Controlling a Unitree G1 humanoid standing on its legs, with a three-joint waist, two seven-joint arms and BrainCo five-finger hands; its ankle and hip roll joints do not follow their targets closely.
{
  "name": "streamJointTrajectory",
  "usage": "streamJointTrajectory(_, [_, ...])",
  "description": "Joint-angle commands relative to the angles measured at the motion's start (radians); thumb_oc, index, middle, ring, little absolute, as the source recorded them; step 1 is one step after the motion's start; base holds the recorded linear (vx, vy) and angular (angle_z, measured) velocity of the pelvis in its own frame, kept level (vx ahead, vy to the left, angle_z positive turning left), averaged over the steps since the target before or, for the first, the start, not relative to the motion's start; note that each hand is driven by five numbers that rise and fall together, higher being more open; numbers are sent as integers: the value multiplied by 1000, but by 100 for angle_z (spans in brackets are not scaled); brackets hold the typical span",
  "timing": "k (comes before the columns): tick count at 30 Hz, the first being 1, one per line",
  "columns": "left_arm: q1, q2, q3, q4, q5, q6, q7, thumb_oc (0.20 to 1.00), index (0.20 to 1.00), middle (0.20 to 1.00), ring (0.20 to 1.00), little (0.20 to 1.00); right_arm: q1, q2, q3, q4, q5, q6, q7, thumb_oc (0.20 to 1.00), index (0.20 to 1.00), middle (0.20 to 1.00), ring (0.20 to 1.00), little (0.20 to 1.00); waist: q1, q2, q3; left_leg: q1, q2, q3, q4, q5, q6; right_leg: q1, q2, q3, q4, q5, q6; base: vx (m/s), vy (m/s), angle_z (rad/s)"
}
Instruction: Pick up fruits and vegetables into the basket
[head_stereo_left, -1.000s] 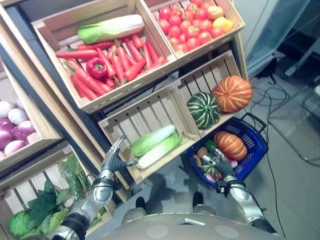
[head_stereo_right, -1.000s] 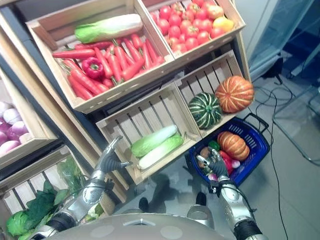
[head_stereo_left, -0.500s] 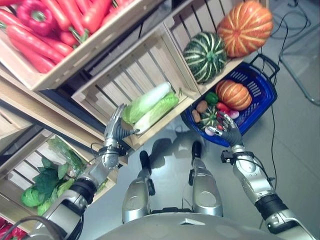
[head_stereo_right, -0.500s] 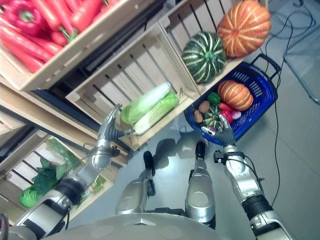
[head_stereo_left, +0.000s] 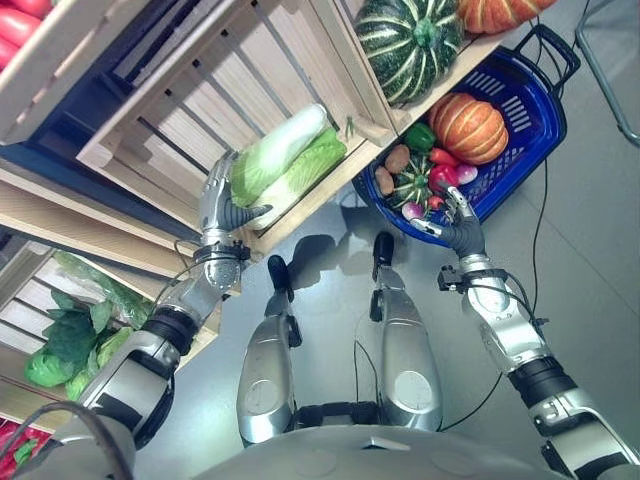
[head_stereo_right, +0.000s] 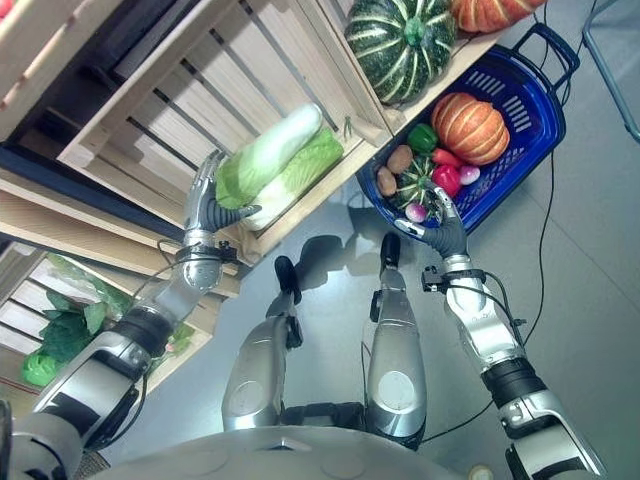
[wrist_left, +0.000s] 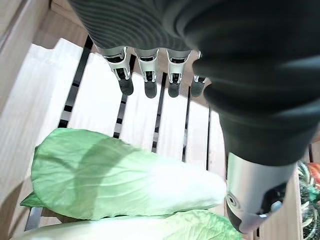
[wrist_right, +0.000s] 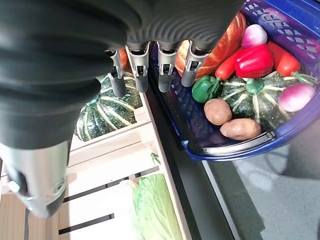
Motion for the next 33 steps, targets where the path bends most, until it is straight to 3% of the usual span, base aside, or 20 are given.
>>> streamJointTrajectory(1, [5, 54, 78, -1, -26, -35, 58, 1000, 1000, 1000, 1000, 1000, 43, -27, -5, -113, -35, -15, -15, 1000, 1000, 1000, 1000, 1000, -11, -43, -42, -104, 13, -7, 131, -6, 18, -24, -26, 12, 97, -19, 22, 0, 0, 0])
streamJointTrajectory(4, [-13, 60, 133, 1, -56, -53, 65, 1000, 1000, 1000, 1000, 1000, 42, -30, -22, -137, -45, 4, -11, 1000, 1000, 1000, 1000, 1000, -16, -44, -24, -148, 13, -5, 163, -8, 15, -62, -22, 18, 118, -22, 19, 1, 27, -2])
streamJointTrajectory(15, [-73, 82, 186, 60, -78, -49, 67, 1000, 1000, 1000, 1000, 1000, 32, -39, -37, -166, -48, 32, 8, 1000, 1000, 1000, 1000, 1000, -42, -47, -7, -243, 17, 5, 227, -21, 9, -154, -10, 47, 159, -29, 14, 10, 39, -3])
streamJointTrajectory(25, [-130, 116, 200, 98, -117, -74, -36, 1000, 1000, 1000, 1000, 1000, 32, -48, -53, -185, -46, 37, 22, 1000, 1000, 1000, 1000, 1000, -68, -46, -7, -321, 23, 19, 285, -36, 7, -229, -5, 71, 189, -28, 13, 22, 32, -3])
streamJointTrajectory(33, [-180, 136, 141, 153, -171, 1, -157, 1000, 1000, 1000, 1000, 1000, 15, -64, -51, -199, -38, 58, 33, 1000, 1000, 1000, 1000, 1000, -93, -44, -7, -369, 29, 27, 332, -49, 7, -279, 2, 97, 220, -32, 13, 44, 44, -7])
